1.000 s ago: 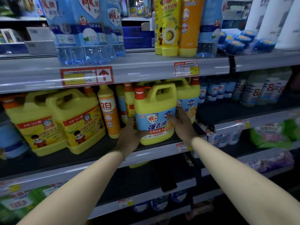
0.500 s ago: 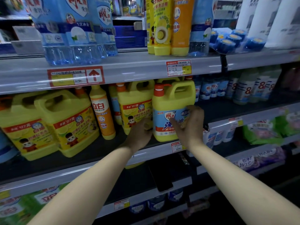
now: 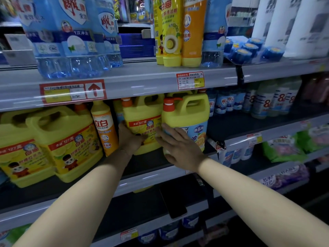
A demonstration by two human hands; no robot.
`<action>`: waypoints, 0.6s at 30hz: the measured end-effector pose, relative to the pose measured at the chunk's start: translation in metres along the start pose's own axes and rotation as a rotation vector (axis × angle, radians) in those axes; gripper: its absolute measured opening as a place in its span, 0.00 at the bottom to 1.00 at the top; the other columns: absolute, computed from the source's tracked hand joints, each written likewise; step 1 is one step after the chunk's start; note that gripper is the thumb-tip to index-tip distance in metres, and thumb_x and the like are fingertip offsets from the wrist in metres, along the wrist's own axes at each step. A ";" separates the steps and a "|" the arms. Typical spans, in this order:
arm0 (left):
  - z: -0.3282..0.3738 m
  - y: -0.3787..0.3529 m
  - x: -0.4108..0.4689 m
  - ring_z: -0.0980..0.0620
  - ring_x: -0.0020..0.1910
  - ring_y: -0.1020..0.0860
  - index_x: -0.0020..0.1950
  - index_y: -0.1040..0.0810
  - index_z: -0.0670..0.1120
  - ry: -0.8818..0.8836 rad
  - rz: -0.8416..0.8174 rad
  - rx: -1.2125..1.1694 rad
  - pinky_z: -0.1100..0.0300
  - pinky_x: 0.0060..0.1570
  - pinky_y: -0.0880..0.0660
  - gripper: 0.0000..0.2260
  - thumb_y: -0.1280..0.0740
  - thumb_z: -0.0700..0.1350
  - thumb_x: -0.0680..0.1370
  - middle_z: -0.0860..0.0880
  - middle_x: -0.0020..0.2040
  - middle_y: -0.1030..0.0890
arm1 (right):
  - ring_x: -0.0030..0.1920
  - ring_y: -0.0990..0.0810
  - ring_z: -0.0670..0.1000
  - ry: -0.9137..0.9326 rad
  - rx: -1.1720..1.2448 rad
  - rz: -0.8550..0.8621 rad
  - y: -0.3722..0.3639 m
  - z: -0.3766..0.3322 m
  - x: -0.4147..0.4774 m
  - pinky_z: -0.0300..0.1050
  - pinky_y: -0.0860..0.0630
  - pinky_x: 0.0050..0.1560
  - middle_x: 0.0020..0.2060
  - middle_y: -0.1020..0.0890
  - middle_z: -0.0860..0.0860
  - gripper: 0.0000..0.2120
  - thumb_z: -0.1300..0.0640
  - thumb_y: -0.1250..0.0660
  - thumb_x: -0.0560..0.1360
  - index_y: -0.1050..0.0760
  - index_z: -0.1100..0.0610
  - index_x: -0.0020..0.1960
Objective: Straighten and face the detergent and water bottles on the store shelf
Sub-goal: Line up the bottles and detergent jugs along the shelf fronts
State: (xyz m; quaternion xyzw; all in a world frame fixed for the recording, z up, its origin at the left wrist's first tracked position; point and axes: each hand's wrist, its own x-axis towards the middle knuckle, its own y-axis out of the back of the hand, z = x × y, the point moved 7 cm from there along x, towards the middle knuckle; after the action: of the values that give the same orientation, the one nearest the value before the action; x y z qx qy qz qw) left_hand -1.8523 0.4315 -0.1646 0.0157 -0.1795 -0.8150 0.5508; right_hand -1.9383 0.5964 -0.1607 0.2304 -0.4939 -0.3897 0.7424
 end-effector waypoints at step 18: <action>0.021 0.019 -0.033 0.48 0.58 0.24 0.64 0.31 0.47 -0.187 -0.029 0.031 0.52 0.57 0.26 0.36 0.18 0.47 0.61 0.48 0.61 0.22 | 0.75 0.44 0.53 -0.011 0.098 0.000 -0.005 0.006 0.005 0.48 0.56 0.74 0.71 0.29 0.54 0.20 0.55 0.27 0.68 0.21 0.58 0.59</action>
State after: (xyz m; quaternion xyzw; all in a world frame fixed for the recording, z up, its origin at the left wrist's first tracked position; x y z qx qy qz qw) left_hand -1.8269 0.4607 -0.1448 -0.0495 -0.2425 -0.8179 0.5193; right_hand -1.9444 0.5901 -0.1594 0.2642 -0.5165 -0.3662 0.7275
